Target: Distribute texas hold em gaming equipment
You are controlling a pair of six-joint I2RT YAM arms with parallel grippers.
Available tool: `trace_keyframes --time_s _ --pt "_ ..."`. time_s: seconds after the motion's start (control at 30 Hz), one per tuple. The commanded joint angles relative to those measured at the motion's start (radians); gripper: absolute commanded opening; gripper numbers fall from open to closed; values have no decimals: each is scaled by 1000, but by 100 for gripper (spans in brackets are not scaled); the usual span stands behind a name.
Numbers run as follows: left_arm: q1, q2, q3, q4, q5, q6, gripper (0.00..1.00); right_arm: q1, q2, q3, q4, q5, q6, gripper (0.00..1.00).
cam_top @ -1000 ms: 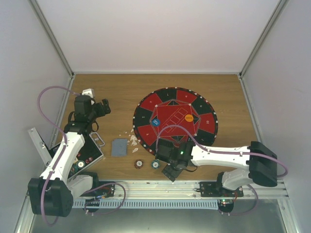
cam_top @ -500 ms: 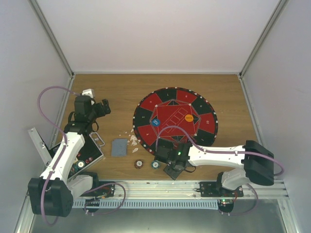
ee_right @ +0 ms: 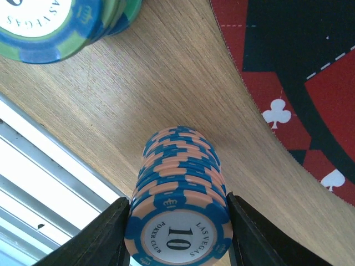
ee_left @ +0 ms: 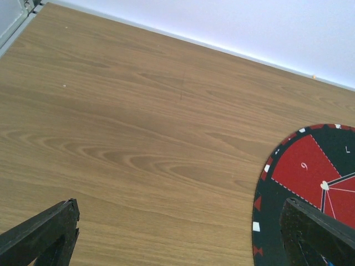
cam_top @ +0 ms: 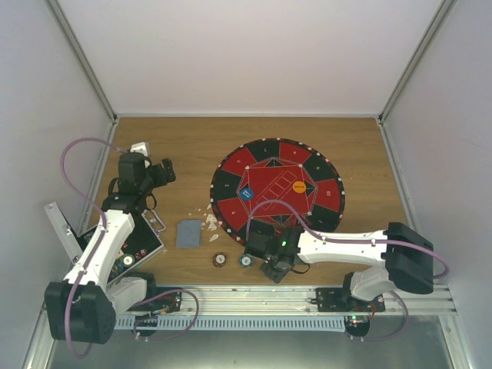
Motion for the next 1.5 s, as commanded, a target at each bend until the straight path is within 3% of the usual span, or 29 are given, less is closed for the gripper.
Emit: trace_keyframes --time_s 0.0,0.37,0.6,0.97,1.47 --pt "0 -29 -16 29 4 -9 99 9 -3 -9 10 -12 19 45" --pt "0 -42 -25 30 0 -17 99 -19 -67 52 -53 -23 70 41" --pt "1 -45 -30 31 -12 -20 99 -204 -118 93 -90 -28 48 40" --pt "1 -49 -27 27 -30 -20 99 -466 -27 36 38 -64 -48 40" --pt "2 -37 -30 30 -51 -24 99 -489 127 25 137 -125 -135 40"
